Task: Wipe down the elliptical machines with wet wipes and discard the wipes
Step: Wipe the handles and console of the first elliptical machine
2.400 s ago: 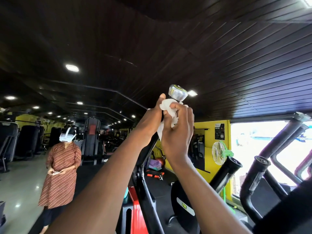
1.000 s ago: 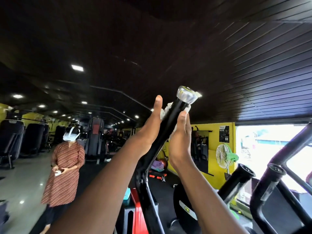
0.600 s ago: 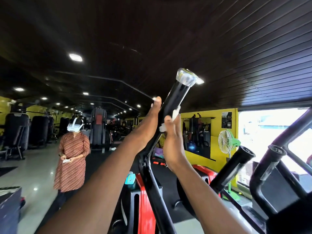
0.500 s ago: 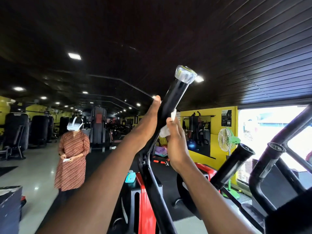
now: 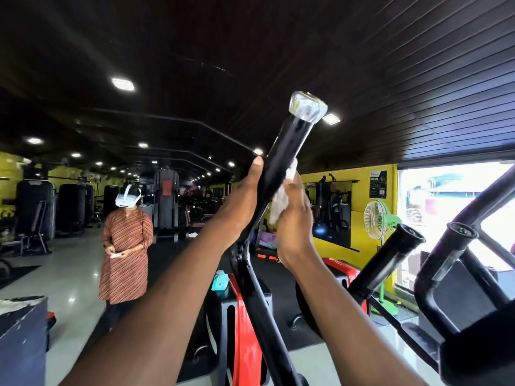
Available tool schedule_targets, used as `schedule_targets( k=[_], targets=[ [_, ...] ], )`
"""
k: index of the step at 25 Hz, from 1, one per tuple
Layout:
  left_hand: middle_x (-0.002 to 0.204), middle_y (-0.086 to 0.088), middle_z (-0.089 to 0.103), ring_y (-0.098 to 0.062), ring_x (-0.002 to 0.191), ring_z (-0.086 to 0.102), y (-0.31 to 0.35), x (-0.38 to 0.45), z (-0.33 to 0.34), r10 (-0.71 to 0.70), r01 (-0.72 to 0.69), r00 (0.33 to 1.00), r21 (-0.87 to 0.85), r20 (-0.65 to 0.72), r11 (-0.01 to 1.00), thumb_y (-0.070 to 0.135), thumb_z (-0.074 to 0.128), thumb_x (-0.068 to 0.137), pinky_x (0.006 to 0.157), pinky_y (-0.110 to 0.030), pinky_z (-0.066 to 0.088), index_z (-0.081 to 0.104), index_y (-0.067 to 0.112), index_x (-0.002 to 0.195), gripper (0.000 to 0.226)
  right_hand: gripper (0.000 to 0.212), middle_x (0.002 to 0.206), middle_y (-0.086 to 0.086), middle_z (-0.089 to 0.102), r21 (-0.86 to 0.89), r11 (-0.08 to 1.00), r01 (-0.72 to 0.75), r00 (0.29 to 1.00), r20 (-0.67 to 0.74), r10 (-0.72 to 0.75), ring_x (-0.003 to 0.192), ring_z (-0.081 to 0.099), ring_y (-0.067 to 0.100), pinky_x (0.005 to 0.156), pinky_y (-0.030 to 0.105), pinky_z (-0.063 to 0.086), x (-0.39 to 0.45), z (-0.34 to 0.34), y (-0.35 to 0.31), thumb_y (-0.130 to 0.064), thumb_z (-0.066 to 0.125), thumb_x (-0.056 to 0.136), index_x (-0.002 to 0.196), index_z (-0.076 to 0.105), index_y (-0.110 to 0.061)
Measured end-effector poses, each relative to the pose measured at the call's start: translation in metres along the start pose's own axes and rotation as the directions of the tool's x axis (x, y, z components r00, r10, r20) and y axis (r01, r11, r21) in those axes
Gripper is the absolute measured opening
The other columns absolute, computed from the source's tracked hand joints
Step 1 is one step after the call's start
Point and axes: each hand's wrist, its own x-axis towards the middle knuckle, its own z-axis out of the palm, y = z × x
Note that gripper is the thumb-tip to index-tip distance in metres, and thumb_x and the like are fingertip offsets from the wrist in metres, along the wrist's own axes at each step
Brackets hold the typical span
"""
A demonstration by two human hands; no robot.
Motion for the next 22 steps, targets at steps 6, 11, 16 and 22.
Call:
schedule_targets(
  k=[6,11,16,22],
  targets=[
    [0.120,-0.010,0.065,-0.023,0.117,0.058,-0.035,-0.009,-0.002,-0.164,0.168,0.982,0.037,-0.093,0.985,0.071,0.016,0.092,0.105,-0.041,0.042,0.068,0.022,0.114,0.075,0.028,0.103,-0.006,0.068,-0.169,0.971,-0.171,0.976,0.102,0.190,0.097,0.061,0.000,0.089,0.031,0.049,-0.028,-0.008,0.045,-0.022,0.033,0.103,0.110,0.061,-0.020],
    [0.117,0.001,0.069,-0.008,0.110,0.062,-0.048,-0.011,-0.008,-0.148,0.144,0.987,-0.079,-0.055,0.986,0.060,0.019,0.099,0.103,-0.034,0.045,0.067,0.032,0.107,0.056,0.030,0.122,-0.006,0.063,-0.022,0.994,-0.106,0.988,0.107,0.108,0.120,0.056,0.009,0.103,0.034,0.045,-0.013,0.008,0.039,-0.022,0.039,0.100,0.124,0.051,-0.036],
    [0.092,0.008,0.064,-0.007,0.094,0.059,-0.068,-0.018,-0.004,-0.245,0.235,0.954,-0.080,-0.175,0.969,0.058,0.021,0.099,0.091,-0.028,0.044,0.064,0.029,0.090,0.053,0.028,0.101,-0.012,0.064,-0.319,0.923,-0.215,0.938,0.193,0.286,0.098,0.059,0.005,0.084,0.017,0.048,-0.042,-0.007,0.072,-0.019,0.043,0.099,0.124,0.052,-0.028],
    [0.098,0.001,0.069,-0.012,0.093,0.064,-0.075,-0.016,-0.004,-0.297,0.261,0.927,-0.176,-0.228,0.949,0.053,0.027,0.102,0.078,-0.026,0.049,0.067,0.024,0.101,0.050,0.039,0.113,-0.011,0.061,-0.315,0.916,-0.250,0.921,0.213,0.325,0.109,0.058,0.005,0.094,0.024,0.049,-0.033,0.001,0.077,-0.004,0.039,0.099,0.126,0.044,-0.031]
  ],
)
